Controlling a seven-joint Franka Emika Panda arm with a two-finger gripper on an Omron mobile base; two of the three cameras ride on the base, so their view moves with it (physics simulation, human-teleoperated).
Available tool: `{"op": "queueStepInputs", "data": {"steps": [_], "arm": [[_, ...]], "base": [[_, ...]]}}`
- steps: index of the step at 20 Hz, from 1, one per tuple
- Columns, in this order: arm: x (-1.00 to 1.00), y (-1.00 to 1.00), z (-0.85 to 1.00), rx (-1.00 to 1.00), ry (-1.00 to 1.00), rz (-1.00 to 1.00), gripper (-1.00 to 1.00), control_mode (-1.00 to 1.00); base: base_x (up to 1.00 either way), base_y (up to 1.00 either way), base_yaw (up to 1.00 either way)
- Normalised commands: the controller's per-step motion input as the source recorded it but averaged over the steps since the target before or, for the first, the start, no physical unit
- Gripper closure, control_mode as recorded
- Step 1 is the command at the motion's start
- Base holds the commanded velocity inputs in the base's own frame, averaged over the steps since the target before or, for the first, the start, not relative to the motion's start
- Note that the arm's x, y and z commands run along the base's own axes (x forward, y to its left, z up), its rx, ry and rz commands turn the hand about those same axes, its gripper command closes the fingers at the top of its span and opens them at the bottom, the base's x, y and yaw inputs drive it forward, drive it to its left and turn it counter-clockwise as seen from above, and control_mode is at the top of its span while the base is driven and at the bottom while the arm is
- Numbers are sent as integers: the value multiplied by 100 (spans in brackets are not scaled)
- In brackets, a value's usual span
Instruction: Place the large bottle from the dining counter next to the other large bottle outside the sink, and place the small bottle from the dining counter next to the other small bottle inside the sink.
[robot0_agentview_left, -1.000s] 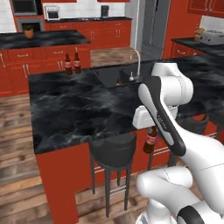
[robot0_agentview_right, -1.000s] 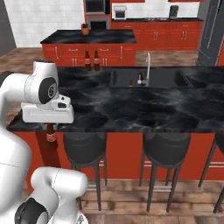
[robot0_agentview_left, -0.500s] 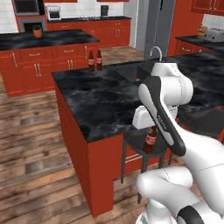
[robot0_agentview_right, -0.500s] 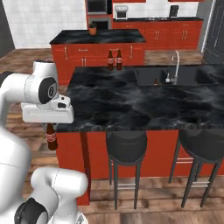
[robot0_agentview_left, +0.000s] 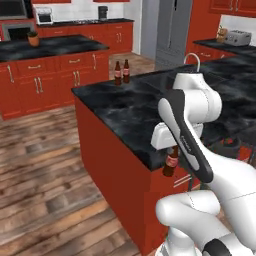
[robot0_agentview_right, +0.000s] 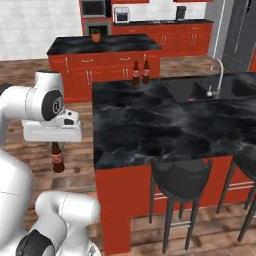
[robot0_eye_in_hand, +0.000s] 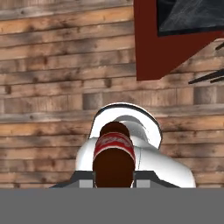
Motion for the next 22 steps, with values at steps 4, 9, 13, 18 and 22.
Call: {"op": "queueStepInputs", "data": {"steps": [4,9,13,18,22], "arm": [[0,0,0,0,0,0,100,100],[0,0,0,0,0,0,100,100],[0,0,0,0,0,0,100,100],[0,0,0,0,0,0,100,100],[0,0,0,0,0,0,100,100]], "base": [[74,100,-42],[62,100,-43],[61,100,-45],[56,100,-45],[24,100,-42]]}}
